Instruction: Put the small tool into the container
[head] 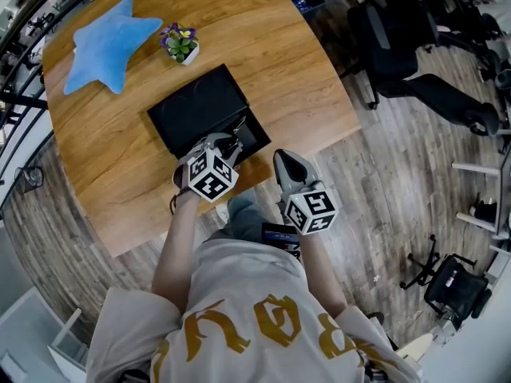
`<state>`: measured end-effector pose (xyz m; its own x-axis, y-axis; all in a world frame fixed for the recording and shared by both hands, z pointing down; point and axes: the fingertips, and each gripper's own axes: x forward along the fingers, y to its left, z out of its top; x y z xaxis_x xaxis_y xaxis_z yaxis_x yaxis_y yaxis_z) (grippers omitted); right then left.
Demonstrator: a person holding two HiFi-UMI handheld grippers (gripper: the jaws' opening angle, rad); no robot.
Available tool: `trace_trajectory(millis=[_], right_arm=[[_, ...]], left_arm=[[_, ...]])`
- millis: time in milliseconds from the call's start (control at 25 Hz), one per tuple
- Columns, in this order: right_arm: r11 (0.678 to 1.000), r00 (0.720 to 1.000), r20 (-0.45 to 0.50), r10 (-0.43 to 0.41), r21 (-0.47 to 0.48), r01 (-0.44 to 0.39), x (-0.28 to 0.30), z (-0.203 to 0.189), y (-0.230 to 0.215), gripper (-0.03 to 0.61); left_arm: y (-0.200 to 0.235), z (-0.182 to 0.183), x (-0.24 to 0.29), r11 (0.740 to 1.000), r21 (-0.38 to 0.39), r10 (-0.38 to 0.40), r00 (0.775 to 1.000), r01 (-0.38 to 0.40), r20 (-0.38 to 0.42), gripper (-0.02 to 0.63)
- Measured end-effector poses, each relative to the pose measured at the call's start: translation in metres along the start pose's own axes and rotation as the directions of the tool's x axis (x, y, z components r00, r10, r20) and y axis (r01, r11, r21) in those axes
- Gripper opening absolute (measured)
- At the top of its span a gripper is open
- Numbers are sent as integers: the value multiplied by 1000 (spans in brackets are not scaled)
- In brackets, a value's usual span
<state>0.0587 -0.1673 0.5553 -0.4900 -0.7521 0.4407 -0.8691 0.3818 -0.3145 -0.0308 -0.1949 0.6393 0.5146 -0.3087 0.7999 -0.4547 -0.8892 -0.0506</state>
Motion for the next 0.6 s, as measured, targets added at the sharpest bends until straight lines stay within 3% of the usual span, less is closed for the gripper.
trace_trajectory(millis=[120, 280, 440, 600], right_arm=[[1000, 1000, -2, 2, 0, -2, 0, 0, 1, 23], [1000, 1000, 3, 8, -6, -8, -1, 3, 3, 23], [1000, 1000, 15, 8, -17, -8, -7, 9, 9, 23], [999, 1000, 28, 10, -47, -9, -9, 20, 14, 23]], left_arm=[[3, -3, 5, 1000, 12, 1, 1000, 0, -28, 95], [2, -1, 8, 996, -57, -66, 997, 64, -39, 115], [-3, -3, 6, 994, -49, -103, 993, 100, -62, 115], [0, 0, -1, 985, -129, -119, 993, 117, -8, 115]])
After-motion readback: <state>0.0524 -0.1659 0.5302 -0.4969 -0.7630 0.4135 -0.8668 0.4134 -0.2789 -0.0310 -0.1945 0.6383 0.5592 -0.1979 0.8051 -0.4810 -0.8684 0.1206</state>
